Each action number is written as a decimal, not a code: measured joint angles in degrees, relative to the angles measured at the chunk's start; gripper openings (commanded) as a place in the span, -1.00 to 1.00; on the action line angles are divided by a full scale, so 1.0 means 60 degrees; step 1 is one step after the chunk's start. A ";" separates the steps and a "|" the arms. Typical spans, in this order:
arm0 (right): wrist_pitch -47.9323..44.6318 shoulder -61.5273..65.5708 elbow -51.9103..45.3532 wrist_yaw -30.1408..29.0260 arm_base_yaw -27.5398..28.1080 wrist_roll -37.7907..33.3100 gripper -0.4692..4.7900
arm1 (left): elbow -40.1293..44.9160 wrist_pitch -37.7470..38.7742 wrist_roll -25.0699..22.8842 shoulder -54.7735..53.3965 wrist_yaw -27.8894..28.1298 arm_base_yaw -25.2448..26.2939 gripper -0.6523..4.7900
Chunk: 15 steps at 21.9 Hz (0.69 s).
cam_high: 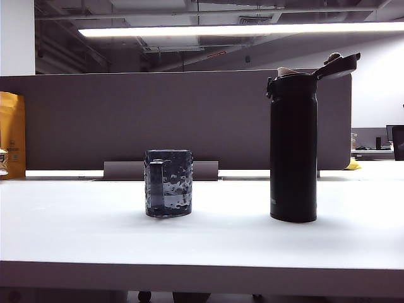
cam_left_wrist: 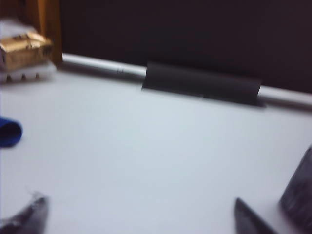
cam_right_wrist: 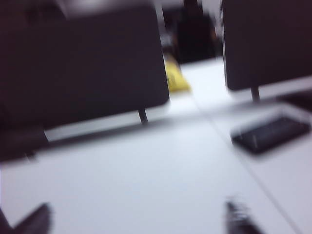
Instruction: Pick up the black thermos, pour some water into the cup, then place the black thermos back on the table.
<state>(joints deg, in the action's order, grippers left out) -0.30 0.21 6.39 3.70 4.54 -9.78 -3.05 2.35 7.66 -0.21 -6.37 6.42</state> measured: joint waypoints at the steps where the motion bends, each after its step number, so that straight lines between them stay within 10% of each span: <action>1: -0.0073 -0.0015 0.0266 -0.0098 0.0000 0.0000 1.00 | -0.0182 -0.0025 0.0211 0.0000 -0.0073 0.0000 1.00; 15: 0.0812 0.2197 0.2688 -0.2433 -0.0117 0.1107 1.00 | -0.3410 0.0004 0.0510 -0.2433 -0.2025 -0.1381 1.00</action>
<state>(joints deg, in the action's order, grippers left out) 4.58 13.39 22.52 -10.90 3.84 -3.14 -23.51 2.37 10.72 -14.81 -18.52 -1.87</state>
